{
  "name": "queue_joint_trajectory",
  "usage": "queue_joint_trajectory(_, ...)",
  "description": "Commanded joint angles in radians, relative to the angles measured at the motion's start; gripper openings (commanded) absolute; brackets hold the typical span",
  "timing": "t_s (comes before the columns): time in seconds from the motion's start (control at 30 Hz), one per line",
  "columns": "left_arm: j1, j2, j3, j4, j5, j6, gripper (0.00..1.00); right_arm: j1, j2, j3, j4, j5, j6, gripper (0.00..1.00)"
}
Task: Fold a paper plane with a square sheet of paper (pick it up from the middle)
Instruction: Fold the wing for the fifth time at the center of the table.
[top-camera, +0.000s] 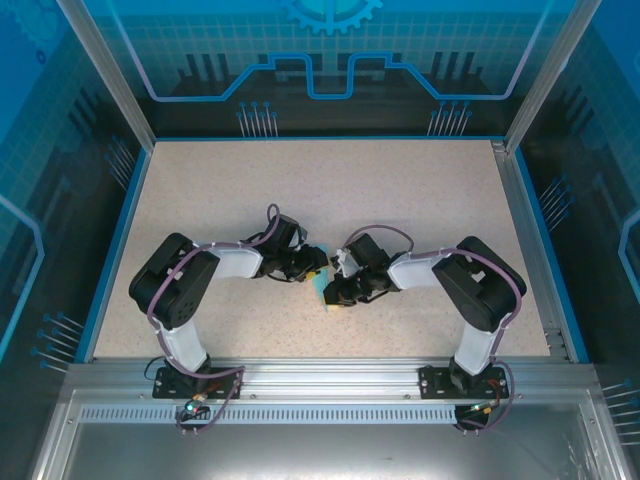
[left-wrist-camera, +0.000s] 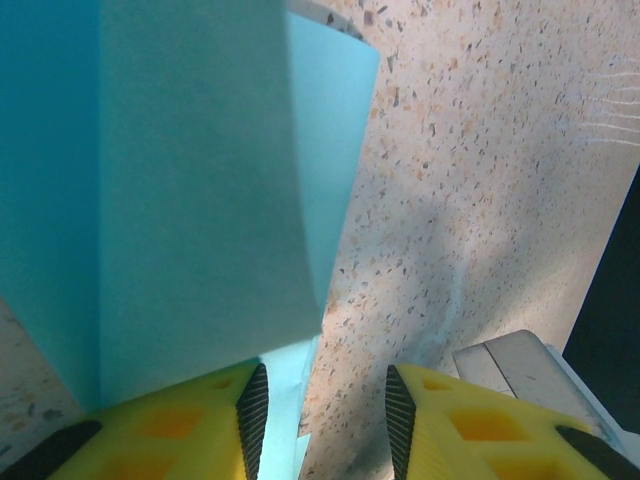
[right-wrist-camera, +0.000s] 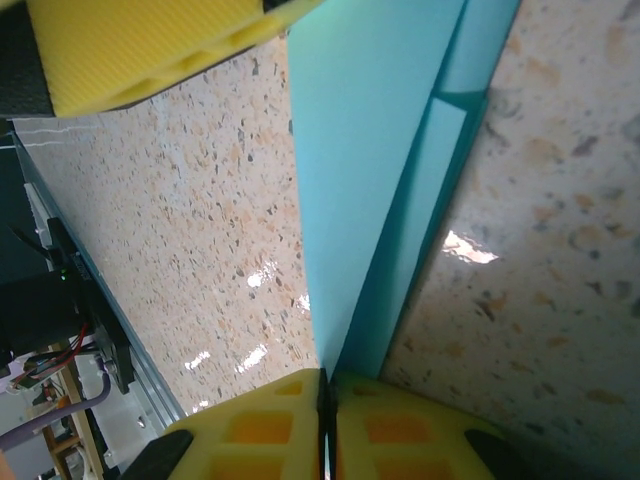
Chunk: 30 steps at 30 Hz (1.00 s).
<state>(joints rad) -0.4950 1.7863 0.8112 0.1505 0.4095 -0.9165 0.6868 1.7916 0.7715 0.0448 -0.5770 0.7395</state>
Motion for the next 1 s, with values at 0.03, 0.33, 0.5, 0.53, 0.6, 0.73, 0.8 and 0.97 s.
queue_joint_trajectory(0.03,0.003,0.023,0.01,-0.063,-0.041,0.011,0.4,0.031,-0.002,-0.03,-0.096,-0.034,-0.009,0.11)
queue_joint_trajectory(0.33,0.004,0.023,0.01,-0.068,-0.043,0.012,0.4,0.032,-0.018,-0.042,-0.105,-0.029,-0.011,0.1)
queue_joint_trajectory(0.5,0.004,0.023,0.01,-0.068,-0.043,0.012,0.4,0.032,-0.027,-0.044,-0.111,-0.029,-0.012,0.13)
queue_joint_trajectory(0.53,0.003,0.023,0.011,-0.069,-0.044,0.011,0.4,0.033,-0.026,-0.043,-0.115,-0.027,-0.015,0.13)
queue_joint_trajectory(0.6,0.004,0.025,0.012,-0.069,-0.043,0.011,0.4,0.034,-0.027,-0.04,-0.129,-0.016,-0.018,0.13)
queue_joint_trajectory(0.73,0.003,0.03,0.017,-0.071,-0.04,0.012,0.4,0.034,-0.014,-0.04,-0.132,-0.003,-0.018,0.08)
queue_joint_trajectory(0.8,0.003,0.03,0.017,-0.071,-0.043,0.013,0.4,0.033,-0.014,-0.04,-0.148,0.019,-0.014,0.06)
queue_joint_trajectory(0.97,0.004,0.028,0.015,-0.074,-0.044,0.011,0.4,0.034,-0.009,-0.043,-0.179,0.039,-0.014,0.04)
